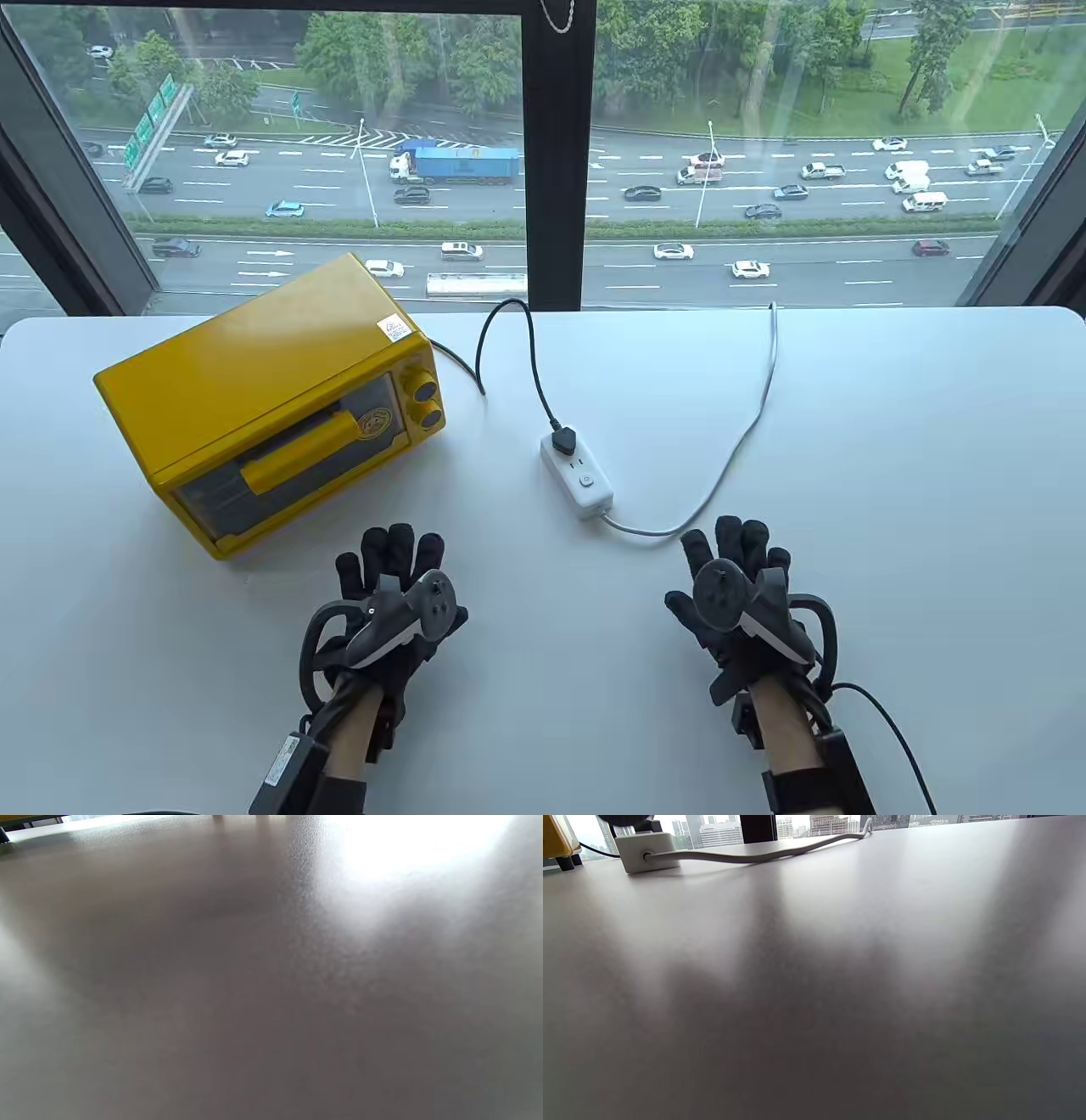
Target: Unplug the oven
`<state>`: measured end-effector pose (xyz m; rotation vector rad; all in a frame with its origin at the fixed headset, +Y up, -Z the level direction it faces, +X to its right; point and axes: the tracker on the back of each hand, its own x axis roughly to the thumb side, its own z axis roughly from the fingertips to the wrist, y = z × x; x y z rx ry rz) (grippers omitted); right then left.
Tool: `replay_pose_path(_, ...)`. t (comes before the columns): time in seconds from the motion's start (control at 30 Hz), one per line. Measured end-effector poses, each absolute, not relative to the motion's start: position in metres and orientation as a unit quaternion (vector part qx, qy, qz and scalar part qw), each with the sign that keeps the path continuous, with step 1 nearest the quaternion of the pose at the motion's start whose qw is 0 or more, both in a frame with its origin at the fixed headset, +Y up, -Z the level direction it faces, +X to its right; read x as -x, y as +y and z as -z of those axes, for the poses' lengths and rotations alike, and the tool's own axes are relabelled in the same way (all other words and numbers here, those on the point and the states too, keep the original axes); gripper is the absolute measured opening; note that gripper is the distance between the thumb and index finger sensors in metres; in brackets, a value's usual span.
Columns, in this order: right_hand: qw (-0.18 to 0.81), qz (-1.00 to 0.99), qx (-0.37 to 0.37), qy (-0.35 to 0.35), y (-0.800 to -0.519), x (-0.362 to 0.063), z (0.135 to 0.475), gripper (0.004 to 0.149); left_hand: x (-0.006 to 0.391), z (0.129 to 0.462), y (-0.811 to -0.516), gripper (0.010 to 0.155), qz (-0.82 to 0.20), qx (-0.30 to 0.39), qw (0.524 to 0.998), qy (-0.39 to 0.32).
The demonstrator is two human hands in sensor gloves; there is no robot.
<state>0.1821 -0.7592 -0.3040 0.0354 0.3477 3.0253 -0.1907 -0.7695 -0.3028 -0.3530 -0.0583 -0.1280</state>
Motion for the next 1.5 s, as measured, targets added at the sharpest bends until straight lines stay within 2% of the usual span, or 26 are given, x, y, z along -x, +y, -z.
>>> replay_pose_path(0.07, 0.055, -0.99, -0.007, 0.131, -0.76, -0.182, 0.304, 0.077, 0.191, 0.303, -0.769, 0.079, 0.062, 0.178, 0.982, -0.029)
replay_pose_path(0.33, 0.059, -0.991, -0.009, 0.121, -0.759, -0.18, 0.303, 0.078, 0.191, 0.303, -0.769, 0.079, 0.06, 0.18, 0.981, -0.031)
replay_pose_path(0.53, 0.096, -0.992, -0.013, 0.084, -0.737, -0.168, 0.311, 0.082, 0.19, 0.304, -0.768, 0.079, 0.053, 0.177, 0.982, -0.033)
replay_pose_path(0.77, 0.136, -0.985, -0.013, 0.105, -0.72, -0.128, 0.356, 0.093, 0.19, 0.304, -0.768, 0.08, 0.052, 0.173, 0.983, -0.037)
replay_pose_path(0.9, 0.136, -0.977, 0.017, 0.164, -0.731, -0.1, 0.395, 0.099, 0.189, 0.304, -0.767, 0.079, 0.045, 0.169, 0.984, -0.04)
replay_pose_path(1.13, 0.125, -0.971, 0.042, 0.2, -0.751, -0.066, 0.436, 0.103, 0.19, 0.307, -0.768, 0.079, 0.039, 0.175, 0.983, -0.039)
replay_pose_path(1.23, 0.094, -0.976, 0.056, 0.19, -0.759, -0.053, 0.451, 0.101, 0.19, 0.307, -0.768, 0.079, 0.04, 0.178, 0.982, -0.038)
replay_pose_path(1.33, 0.06, -0.984, 0.065, 0.155, -0.757, -0.053, 0.457, 0.09, 0.191, 0.307, -0.767, 0.079, 0.041, 0.176, 0.983, -0.037)
replay_pose_path(1.4, 0.07, -0.983, 0.067, 0.156, -0.754, -0.06, 0.455, 0.085, 0.191, 0.308, -0.766, 0.079, 0.034, 0.174, 0.984, -0.036)
replay_pose_path(1.5, 0.096, -0.98, 0.047, 0.17, -0.748, -0.076, 0.445, 0.086, 0.192, 0.309, -0.765, 0.079, 0.031, 0.173, 0.984, -0.035)
